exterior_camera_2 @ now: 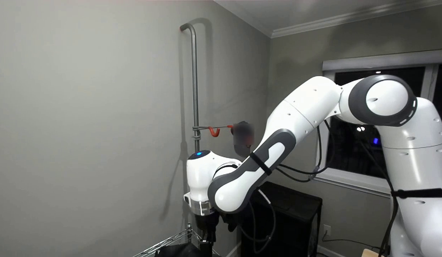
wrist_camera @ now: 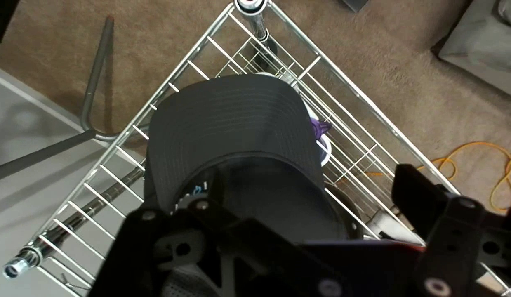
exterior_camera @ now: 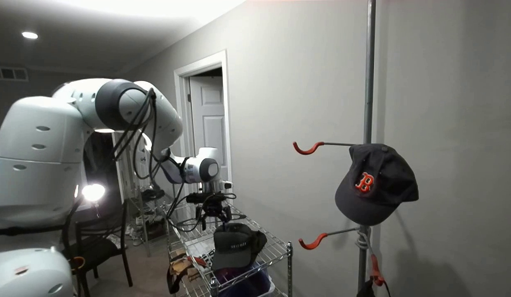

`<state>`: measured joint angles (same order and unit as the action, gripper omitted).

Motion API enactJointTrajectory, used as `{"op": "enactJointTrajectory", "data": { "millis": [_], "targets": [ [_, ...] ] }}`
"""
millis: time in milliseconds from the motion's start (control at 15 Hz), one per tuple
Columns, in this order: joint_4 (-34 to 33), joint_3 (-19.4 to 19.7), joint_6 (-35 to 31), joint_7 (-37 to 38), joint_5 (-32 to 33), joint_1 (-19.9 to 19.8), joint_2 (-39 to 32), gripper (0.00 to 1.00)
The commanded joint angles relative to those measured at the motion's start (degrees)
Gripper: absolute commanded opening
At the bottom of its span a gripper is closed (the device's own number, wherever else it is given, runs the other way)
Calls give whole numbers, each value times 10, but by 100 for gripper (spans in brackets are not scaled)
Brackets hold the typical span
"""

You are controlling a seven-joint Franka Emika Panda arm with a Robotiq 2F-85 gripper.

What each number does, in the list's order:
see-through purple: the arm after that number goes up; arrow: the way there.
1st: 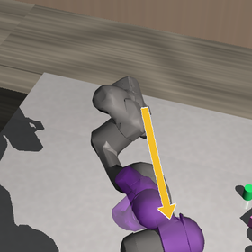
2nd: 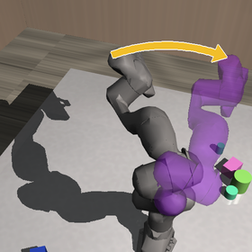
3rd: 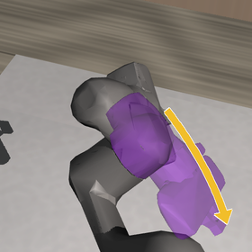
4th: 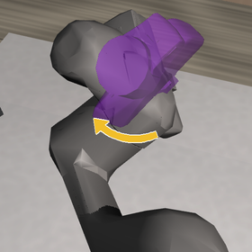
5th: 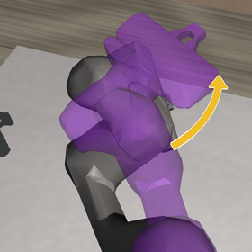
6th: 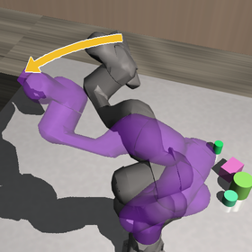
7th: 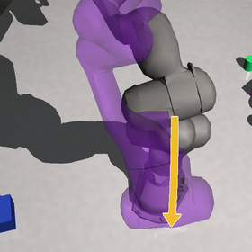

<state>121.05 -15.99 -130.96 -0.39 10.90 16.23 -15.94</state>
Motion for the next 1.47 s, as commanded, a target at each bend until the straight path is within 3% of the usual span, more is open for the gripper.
{"op": "enactJointTrajectory", "data": {
  "millis": [0,333,467,933,1400],
  "targets": [
    [-53,-9,59,-59,16,26,-38,100],
    [-101,-25,112,-127,50,66,-71,100],
    [-119,-25,104,-159,74,73,-88,100],
    [-191,-27,79,-307,97,56,-154,100],
    [-259,-34,89,-276,25,55,-211,100]
  ]
}}
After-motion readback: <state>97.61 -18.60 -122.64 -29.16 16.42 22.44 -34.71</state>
